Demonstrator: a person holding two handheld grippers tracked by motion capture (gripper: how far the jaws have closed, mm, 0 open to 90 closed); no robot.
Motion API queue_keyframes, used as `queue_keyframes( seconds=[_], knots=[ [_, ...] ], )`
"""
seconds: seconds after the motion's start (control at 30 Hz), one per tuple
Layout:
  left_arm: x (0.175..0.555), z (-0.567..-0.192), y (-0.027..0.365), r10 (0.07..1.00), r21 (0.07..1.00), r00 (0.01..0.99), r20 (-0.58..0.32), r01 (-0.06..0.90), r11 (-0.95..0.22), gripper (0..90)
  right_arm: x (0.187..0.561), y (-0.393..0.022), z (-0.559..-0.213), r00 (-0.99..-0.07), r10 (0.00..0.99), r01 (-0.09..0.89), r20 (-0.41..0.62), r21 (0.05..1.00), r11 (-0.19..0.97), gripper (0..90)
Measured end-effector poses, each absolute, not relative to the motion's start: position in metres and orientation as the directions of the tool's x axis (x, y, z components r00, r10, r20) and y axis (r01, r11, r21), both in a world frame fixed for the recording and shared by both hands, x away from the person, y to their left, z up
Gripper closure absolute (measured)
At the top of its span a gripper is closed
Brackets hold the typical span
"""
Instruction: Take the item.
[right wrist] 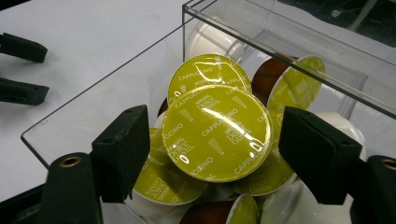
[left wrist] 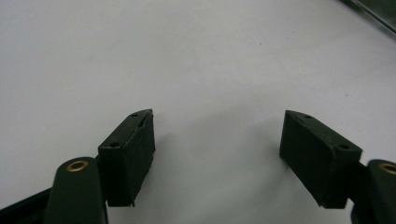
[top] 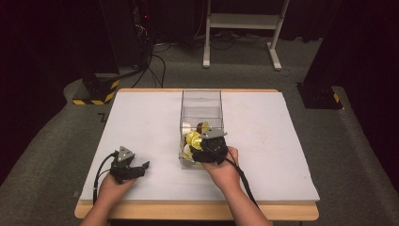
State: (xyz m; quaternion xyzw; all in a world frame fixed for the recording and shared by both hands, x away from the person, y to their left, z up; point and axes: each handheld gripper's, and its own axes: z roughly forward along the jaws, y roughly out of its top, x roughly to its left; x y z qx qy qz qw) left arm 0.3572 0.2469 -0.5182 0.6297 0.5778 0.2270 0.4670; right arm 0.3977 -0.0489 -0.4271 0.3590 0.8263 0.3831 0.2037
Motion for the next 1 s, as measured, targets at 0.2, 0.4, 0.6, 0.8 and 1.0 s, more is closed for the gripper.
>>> queue_keyframes(
  seconds=[0.2, 0.4, 0.6, 0.8, 1.0],
  knots=[
    [0.357, -0.518, 0.247, 0.940, 0.851, 0.232, -0.250, 0.516, 0.098, 26.7, 0.396, -0.046, -0.429, -0.655, 0.750, 0.432, -0.086, 0.773, 0.465, 30.2],
    [0.357, -0.518, 0.247, 0.940, 0.851, 0.233, -0.248, 0.517, 0.096, 26.8, 0.396, -0.047, -0.430, -0.655, 0.749, 0.425, -0.100, 0.771, 0.474, 36.8],
    [0.357, -0.518, 0.247, 0.940, 0.850, 0.229, -0.253, 0.516, 0.104, 26.7, 0.396, -0.048, -0.429, -0.656, 0.749, 0.422, -0.094, 0.777, 0.467, 37.7],
    [0.357, -0.518, 0.247, 0.939, 0.851, 0.228, -0.256, 0.513, 0.108, 26.7, 0.394, -0.053, -0.426, -0.653, 0.753, 0.414, -0.078, 0.796, 0.442, 37.8],
    [0.357, -0.518, 0.247, 0.940, 0.851, 0.231, -0.250, 0.516, 0.099, 26.8, 0.388, -0.061, -0.421, -0.654, 0.753, 0.385, -0.069, 0.826, 0.410, 37.9]
  ],
)
